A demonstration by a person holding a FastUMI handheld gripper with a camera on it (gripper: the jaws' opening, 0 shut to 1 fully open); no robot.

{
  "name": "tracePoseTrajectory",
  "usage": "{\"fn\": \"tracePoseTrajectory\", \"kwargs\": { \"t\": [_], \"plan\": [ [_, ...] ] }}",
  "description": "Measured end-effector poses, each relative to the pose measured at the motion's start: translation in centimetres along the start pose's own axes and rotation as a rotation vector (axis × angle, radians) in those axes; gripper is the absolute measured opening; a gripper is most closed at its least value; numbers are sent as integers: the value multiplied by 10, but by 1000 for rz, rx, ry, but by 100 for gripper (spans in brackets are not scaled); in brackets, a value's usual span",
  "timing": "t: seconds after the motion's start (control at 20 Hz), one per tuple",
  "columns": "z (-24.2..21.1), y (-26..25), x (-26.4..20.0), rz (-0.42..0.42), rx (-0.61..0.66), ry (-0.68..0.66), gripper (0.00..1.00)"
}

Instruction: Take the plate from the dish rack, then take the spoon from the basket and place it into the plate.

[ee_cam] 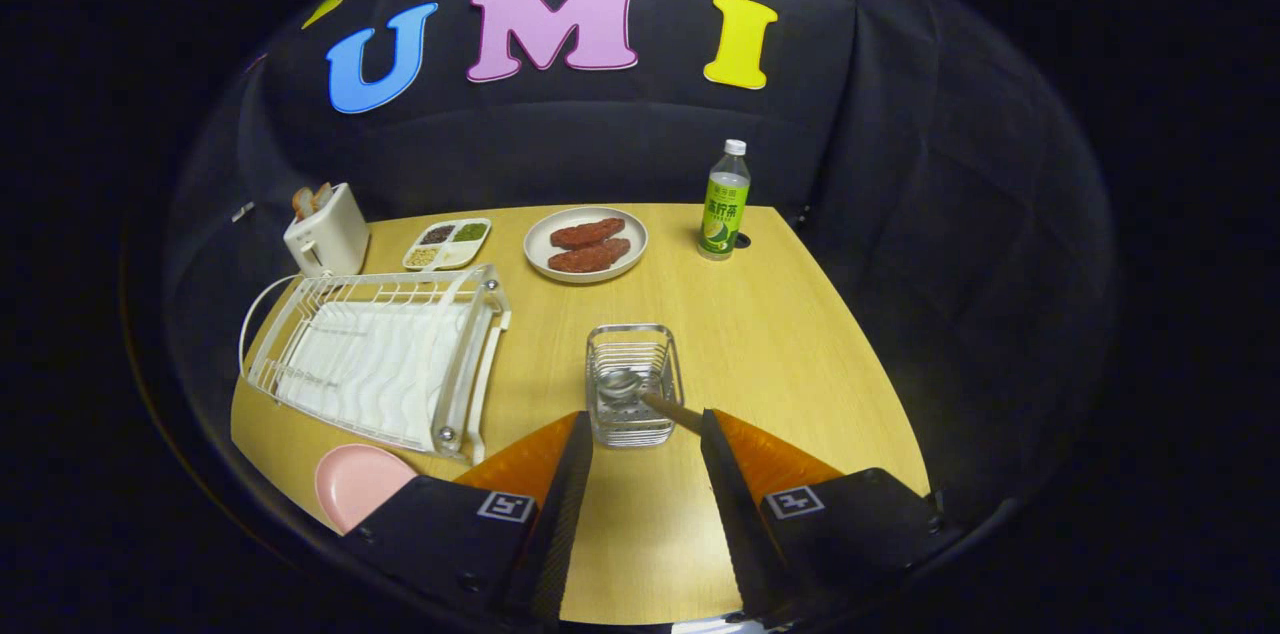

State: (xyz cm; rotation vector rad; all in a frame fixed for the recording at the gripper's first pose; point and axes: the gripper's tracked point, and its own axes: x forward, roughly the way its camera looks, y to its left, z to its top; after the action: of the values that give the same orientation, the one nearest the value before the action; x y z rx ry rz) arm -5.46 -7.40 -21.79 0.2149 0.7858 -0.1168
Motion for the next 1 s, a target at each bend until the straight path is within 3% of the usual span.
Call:
{"fn": "tracePoseTrajectory", "kwargs": {
  "t": [0.35, 0.4, 0.55, 0.6, 0.8, 0.85, 1.0],
  "plan": [
    [-19, -5, 42, 38, 10, 91, 66],
    [-20, -4, 45, 44, 14, 98, 62],
    [-18, 2, 48, 55, 7, 87, 33],
    [-22, 4, 48, 62, 0, 96, 28],
    [-34, 24, 51, 119, 27, 128, 25],
    [-33, 25, 52, 111, 41, 120, 18],
    [-25, 24, 51, 105, 54, 95, 14]
  ]
}}
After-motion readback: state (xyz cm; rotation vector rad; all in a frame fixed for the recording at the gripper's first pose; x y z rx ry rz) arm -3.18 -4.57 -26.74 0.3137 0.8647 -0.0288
